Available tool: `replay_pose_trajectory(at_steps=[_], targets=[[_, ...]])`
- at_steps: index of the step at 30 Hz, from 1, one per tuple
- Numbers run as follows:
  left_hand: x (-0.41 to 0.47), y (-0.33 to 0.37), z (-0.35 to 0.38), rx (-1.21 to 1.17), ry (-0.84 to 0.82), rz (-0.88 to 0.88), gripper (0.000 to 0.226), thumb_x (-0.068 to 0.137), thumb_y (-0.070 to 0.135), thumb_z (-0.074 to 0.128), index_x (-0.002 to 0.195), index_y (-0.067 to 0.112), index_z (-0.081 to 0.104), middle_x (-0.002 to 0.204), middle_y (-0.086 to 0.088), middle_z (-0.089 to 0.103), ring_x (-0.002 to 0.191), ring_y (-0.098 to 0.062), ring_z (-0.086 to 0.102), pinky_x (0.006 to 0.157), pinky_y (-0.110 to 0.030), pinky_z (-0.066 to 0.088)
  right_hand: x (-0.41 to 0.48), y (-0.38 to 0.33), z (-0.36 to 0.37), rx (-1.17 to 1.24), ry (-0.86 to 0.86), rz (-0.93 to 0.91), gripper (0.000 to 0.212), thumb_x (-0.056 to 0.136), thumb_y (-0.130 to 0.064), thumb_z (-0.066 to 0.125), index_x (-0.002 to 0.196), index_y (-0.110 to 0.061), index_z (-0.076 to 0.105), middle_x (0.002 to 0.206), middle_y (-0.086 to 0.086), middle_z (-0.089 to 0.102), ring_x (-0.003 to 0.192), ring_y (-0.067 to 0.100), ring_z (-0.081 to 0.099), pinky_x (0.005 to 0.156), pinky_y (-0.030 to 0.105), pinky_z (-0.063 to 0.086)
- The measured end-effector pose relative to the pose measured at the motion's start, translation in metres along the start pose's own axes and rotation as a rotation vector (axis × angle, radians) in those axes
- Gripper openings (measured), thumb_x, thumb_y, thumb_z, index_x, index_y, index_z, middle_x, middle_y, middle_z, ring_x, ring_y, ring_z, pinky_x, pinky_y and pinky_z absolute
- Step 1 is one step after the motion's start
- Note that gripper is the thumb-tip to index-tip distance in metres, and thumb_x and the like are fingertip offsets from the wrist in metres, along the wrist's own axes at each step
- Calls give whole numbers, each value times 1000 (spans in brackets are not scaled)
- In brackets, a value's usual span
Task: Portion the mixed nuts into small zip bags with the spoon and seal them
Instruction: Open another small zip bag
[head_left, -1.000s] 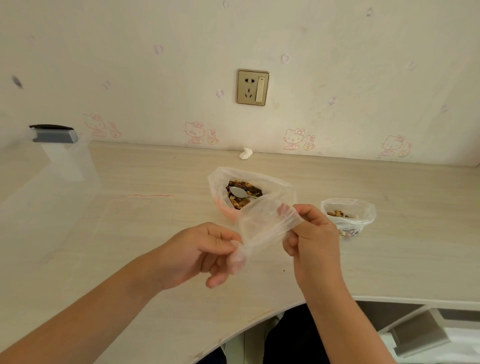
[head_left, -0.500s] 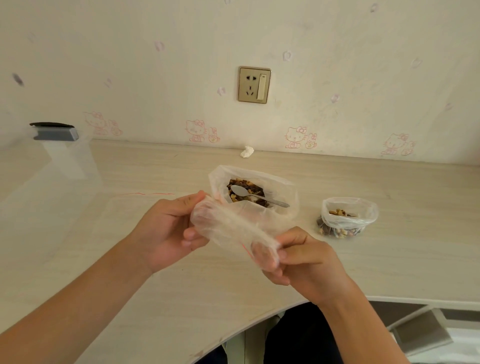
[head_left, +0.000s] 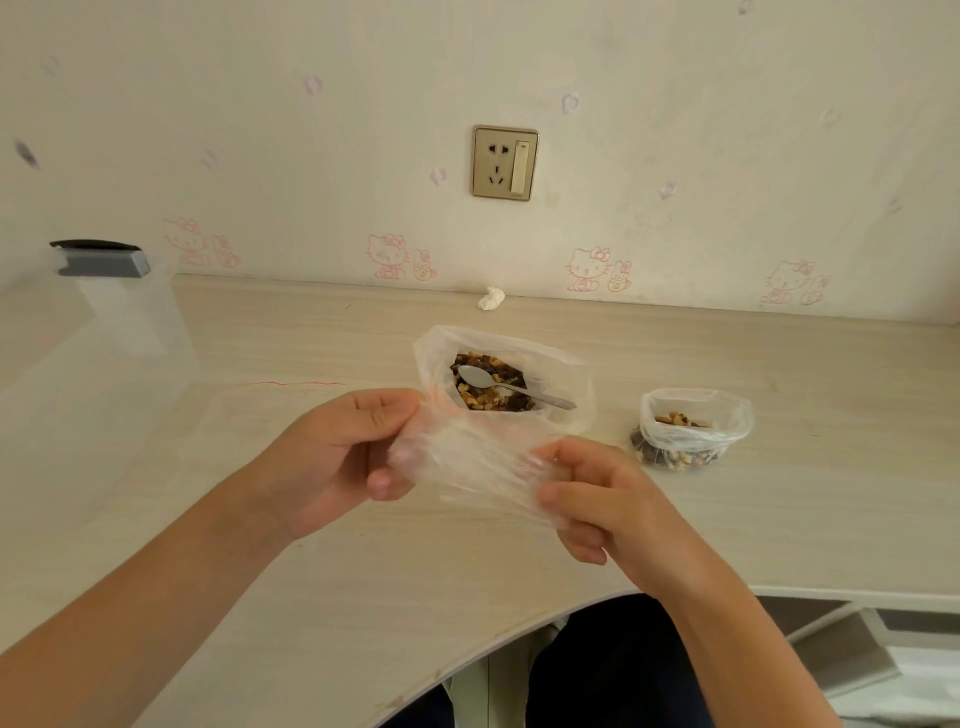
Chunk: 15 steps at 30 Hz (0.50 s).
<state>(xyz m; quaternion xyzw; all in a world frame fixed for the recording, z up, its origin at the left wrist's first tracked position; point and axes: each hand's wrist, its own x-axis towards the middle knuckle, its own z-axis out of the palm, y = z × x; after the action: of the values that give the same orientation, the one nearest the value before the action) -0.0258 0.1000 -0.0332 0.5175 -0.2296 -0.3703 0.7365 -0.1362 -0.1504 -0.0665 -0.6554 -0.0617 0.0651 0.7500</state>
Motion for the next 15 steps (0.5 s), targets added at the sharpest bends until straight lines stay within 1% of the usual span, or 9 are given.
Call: replay_pose_trajectory(at_steps=[1, 2, 5, 8, 10, 11, 12, 13, 15], targets=[[1, 0, 1, -9, 25, 20, 32, 91, 26, 59, 62, 12, 59, 55, 0, 46, 41, -8, 38, 46, -21, 28, 0, -3, 0, -27, -32, -1, 10, 84, -23, 73, 83, -14, 74, 59, -4, 47, 43, 11, 34, 45, 22, 33], [2, 0, 3, -10, 52, 26, 32, 92, 25, 59, 62, 12, 59, 54, 1, 46, 40, -7, 37, 47, -22, 24, -1, -5, -1, -17, -73, -19, 17, 86, -25, 72, 75, -12, 71, 59, -3, 50, 44, 12, 37, 47, 22, 35], [4, -2, 8, 12, 116, -42, 32, 94, 18, 56, 65, 10, 63, 51, 2, 43, 37, -6, 34, 48, -25, 16, -4, -10, -5, 207, -127, -82, 31, 86, -31, 73, 69, -7, 62, 60, 5, 53, 45, 18, 40, 47, 24, 35], [6, -7, 16, -53, 178, -83, 34, 92, 17, 57, 60, 14, 68, 50, 2, 43, 36, -7, 33, 45, -23, 21, -5, -9, -5, 356, -16, -120, 26, 82, -29, 75, 85, -5, 65, 64, 10, 50, 47, 17, 40, 45, 27, 34], [8, -9, 19, -119, 238, -85, 34, 90, 16, 59, 59, 16, 70, 51, 3, 42, 37, -8, 34, 42, -22, 27, -8, -8, -4, 254, 117, -143, 31, 81, -23, 75, 108, -14, 64, 81, 12, 62, 54, 21, 51, 49, 29, 42], [8, -11, 19, -132, 258, -82, 35, 90, 15, 58, 58, 17, 70, 53, 3, 42, 37, -8, 34, 41, -22, 29, -11, -8, -5, 138, 171, -164, 35, 81, -23, 75, 113, -19, 62, 101, 8, 70, 67, 23, 60, 57, 30, 49], [9, -12, 20, -136, 273, -80, 35, 90, 14, 57, 57, 18, 69, 54, 3, 41, 38, -8, 34, 41, -21, 31, -14, -9, -6, 1, 206, -190, 35, 81, -24, 77, 113, -22, 62, 125, -1, 70, 87, 23, 68, 69, 31, 55], [10, -13, 20, -136, 282, -78, 35, 89, 11, 56, 57, 19, 67, 55, 4, 41, 39, -8, 34, 40, -21, 32, -19, -11, -7, -133, 215, -209, 33, 83, -28, 79, 112, -23, 64, 143, -9, 61, 111, 20, 68, 83, 34, 56], [11, -15, 21, -125, 302, -81, 42, 93, 4, 49, 56, 19, 63, 57, 4, 40, 41, -9, 34, 40, -21, 33, -26, -13, -7, -344, 180, -233, 28, 89, -40, 76, 114, -29, 73, 158, -17, 47, 142, 14, 49, 103, 36, 46]])
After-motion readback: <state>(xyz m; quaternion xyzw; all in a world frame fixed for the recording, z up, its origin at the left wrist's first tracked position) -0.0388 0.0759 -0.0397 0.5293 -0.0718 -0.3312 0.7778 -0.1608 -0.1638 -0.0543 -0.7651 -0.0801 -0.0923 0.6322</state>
